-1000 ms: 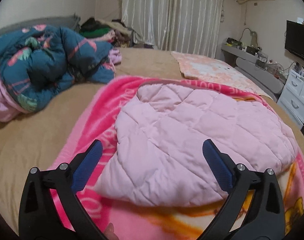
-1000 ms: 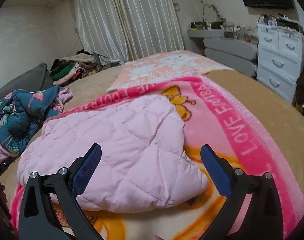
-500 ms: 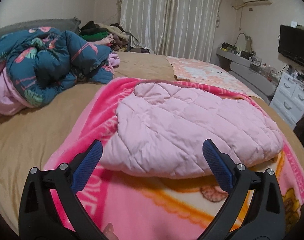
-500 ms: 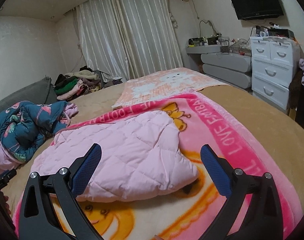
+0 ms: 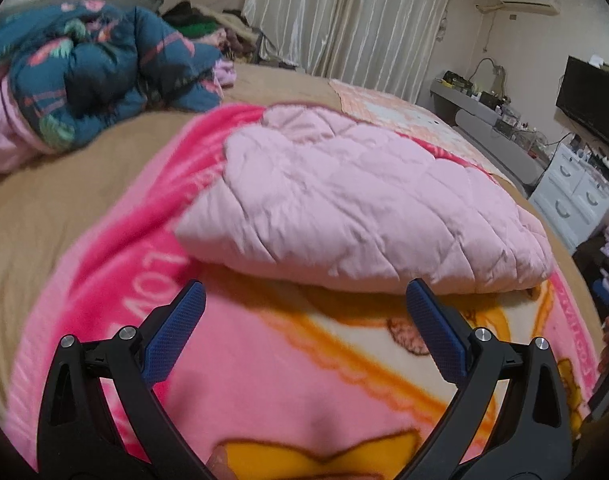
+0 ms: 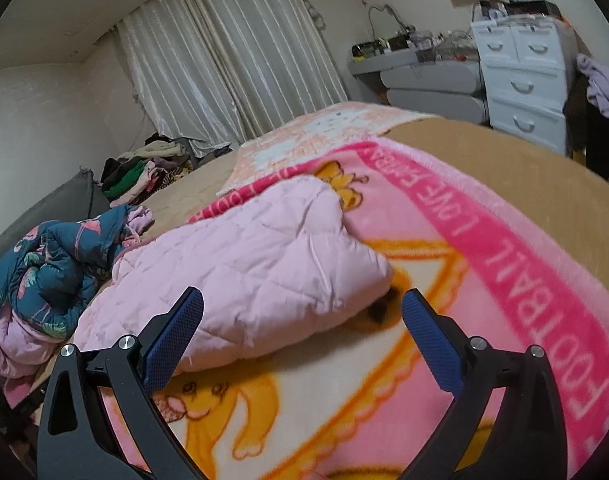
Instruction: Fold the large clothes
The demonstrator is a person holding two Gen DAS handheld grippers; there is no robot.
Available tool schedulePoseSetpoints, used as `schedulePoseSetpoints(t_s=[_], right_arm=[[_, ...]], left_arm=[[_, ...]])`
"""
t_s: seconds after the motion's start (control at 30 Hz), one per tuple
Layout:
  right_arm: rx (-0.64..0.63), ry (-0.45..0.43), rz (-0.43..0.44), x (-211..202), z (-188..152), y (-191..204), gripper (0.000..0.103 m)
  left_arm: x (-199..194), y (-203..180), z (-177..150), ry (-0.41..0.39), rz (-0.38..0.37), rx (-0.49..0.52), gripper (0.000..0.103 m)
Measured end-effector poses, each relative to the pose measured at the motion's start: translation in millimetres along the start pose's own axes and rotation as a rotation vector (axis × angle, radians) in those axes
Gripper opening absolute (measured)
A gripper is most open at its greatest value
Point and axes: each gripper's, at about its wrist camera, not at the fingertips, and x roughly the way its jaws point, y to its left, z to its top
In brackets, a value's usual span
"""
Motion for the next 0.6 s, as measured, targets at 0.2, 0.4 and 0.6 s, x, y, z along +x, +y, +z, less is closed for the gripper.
schedulePoseSetpoints(t_s=[0.2, 0.4, 0.6], right_arm=[[-0.014, 0.066, -0.001, 21, -13, 1, 0.099], [-0.020, 0.121, -0.023, 42, -20, -1, 0.099], [-0.019, 0.174, -0.061, 62, -26, -11, 0.099]], left_arm=[[20, 4, -11, 0.040, -0.018, -0.041, 0.094], [41, 10, -15, 0.076, 0.013, -0.053, 0.094], [59, 21, -14, 0.122, -0.036, -0.154, 0.094]])
